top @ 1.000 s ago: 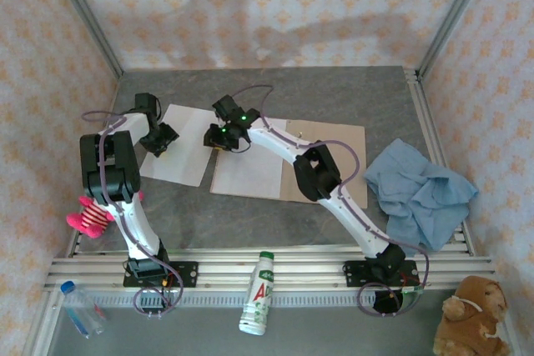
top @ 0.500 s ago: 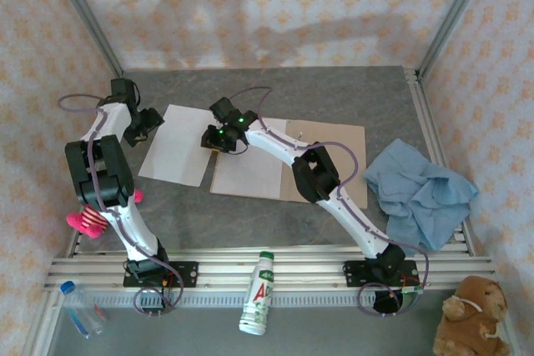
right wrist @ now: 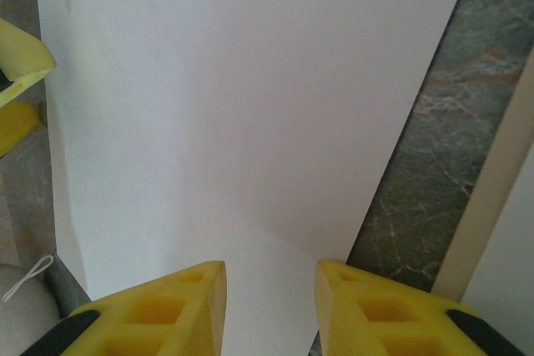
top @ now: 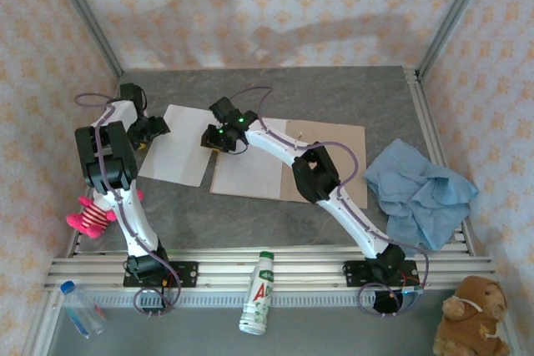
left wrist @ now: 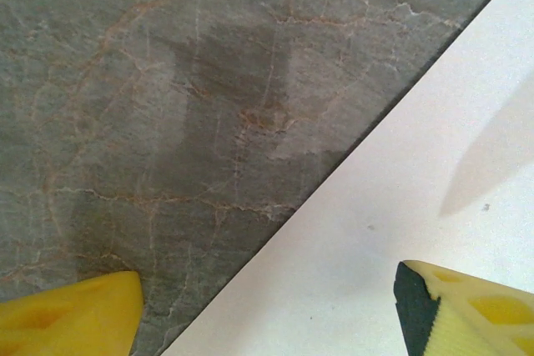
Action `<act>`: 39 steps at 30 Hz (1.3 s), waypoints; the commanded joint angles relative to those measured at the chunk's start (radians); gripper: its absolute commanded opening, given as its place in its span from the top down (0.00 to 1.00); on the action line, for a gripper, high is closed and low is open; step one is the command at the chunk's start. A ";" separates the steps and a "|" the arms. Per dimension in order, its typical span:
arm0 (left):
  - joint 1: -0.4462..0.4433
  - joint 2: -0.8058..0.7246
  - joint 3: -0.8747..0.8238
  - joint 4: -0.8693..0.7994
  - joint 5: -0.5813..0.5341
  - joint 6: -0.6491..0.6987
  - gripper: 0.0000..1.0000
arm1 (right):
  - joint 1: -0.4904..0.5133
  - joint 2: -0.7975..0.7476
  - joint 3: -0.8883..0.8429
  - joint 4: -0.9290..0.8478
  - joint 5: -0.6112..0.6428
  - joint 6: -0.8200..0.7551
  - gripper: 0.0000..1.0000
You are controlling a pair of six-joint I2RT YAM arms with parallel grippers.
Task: Put the files into the folder
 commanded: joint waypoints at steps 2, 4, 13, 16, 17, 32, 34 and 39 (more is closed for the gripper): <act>-0.003 0.012 -0.015 -0.016 0.034 0.014 0.20 | -0.009 0.006 0.037 0.018 0.030 0.018 0.66; -0.002 0.006 -0.037 -0.005 0.067 0.007 0.20 | -0.010 0.012 0.046 0.017 0.027 0.021 0.66; -0.013 -0.055 -0.122 0.003 0.132 -0.019 0.20 | -0.015 0.029 0.060 0.019 0.031 0.029 0.66; -0.018 -0.084 -0.158 0.006 0.139 -0.023 0.20 | -0.015 0.032 0.060 0.016 0.031 0.029 0.66; -0.019 -0.093 -0.167 0.005 0.141 -0.025 0.20 | -0.015 0.034 0.059 0.014 0.030 0.028 0.66; -0.035 -0.163 -0.247 0.007 0.196 -0.040 0.20 | -0.015 0.053 0.057 0.005 0.019 0.032 0.66; -0.036 -0.166 -0.253 0.006 0.210 -0.043 0.20 | -0.015 0.054 0.056 0.004 0.018 0.032 0.66; -0.036 -0.180 -0.277 0.007 0.231 -0.047 0.18 | -0.015 0.053 0.051 0.002 0.015 0.032 0.66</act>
